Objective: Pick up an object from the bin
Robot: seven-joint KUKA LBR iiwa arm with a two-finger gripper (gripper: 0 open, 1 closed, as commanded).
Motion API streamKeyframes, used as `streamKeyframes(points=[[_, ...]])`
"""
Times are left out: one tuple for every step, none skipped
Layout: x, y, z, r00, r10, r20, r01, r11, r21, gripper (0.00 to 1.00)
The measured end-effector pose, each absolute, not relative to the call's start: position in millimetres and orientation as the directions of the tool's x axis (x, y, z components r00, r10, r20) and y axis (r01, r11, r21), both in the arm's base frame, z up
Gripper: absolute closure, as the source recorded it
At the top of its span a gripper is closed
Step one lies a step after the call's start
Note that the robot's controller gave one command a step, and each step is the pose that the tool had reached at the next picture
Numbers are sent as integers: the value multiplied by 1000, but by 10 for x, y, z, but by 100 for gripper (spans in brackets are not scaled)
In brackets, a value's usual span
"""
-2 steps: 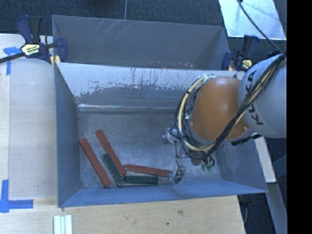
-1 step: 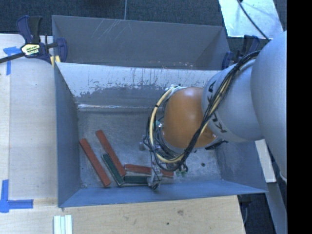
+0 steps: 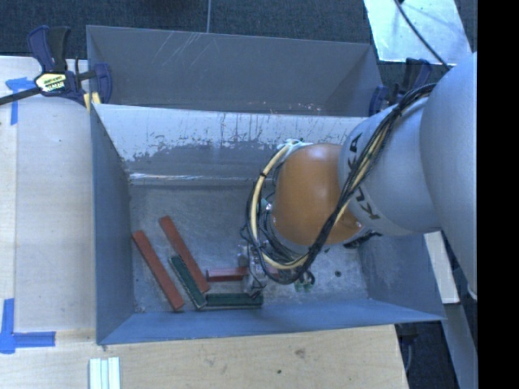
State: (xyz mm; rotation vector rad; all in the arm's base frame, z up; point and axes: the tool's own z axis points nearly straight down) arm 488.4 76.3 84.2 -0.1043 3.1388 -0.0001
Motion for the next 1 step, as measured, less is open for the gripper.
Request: streamKeyframes(points=[[4997, 915, 2707, -996, -92, -12, -92, 996, 1, 100]])
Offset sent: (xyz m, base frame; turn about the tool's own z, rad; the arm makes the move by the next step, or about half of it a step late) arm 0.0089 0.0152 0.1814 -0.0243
